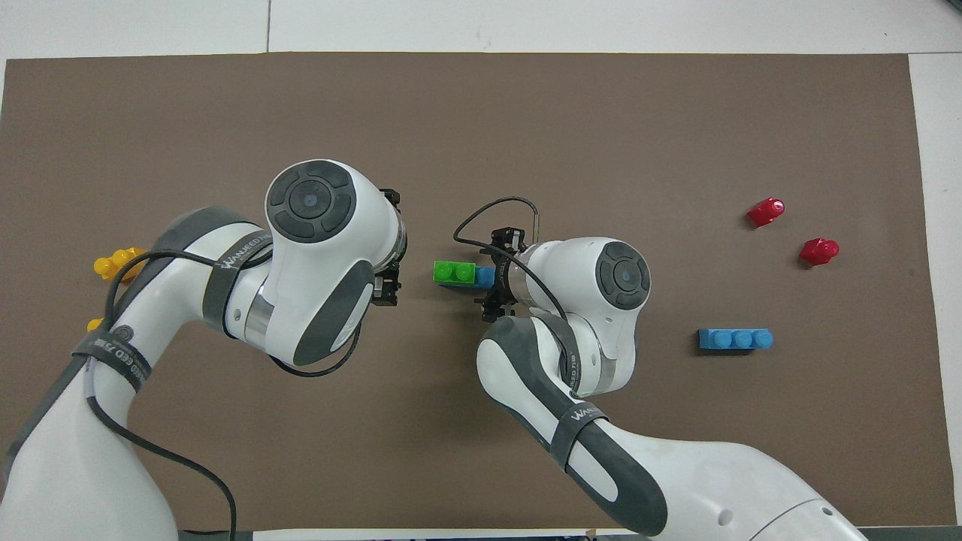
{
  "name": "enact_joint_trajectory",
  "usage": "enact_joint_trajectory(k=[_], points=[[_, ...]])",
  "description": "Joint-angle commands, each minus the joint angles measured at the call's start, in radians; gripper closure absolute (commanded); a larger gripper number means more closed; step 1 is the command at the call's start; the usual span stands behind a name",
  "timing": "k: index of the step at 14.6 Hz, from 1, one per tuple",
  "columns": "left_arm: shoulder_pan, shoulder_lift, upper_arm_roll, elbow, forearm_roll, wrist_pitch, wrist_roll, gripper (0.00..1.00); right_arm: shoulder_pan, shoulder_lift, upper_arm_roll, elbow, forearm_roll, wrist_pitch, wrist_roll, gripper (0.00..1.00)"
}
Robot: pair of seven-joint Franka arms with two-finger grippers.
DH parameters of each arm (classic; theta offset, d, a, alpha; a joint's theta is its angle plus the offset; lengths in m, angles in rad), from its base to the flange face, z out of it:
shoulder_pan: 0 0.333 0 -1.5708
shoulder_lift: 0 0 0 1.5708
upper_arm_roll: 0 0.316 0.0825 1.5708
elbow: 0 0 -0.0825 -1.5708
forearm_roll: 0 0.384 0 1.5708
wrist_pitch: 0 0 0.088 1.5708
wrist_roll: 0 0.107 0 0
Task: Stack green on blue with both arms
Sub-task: 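Open both grippers and withdraw them from the joined bricks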
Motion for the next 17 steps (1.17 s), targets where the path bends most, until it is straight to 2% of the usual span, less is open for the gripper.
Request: enact_joint_trajectory(k=[1,6,10,13,17], points=[[0.051,-0.074,0.004,-0.009,-0.005,-0.086,0.068,0.00,-0.009,0.007,0.007,0.016,0.035,0.009,-0.025,0.06],[0.188,-0.186,0.005,-0.012,-0.005,-0.195,0.335,0.00,-0.090,-0.054,0.006,0.061,0.035,-0.130,-0.028,0.05],[0.312,-0.232,0.007,-0.009,-0.007,-0.260,0.574,0.00,-0.165,-0.129,0.004,0.064,0.021,-0.241,-0.034,0.05],[0.389,-0.241,0.014,0.000,-0.007,-0.306,0.835,0.00,-0.227,-0.171,0.001,0.097,0.010,-0.339,-0.152,0.00],[0.467,-0.266,0.022,-0.006,-0.005,-0.367,1.221,0.00,-0.311,-0.200,-0.004,0.215,-0.147,-0.538,-0.400,0.00]])
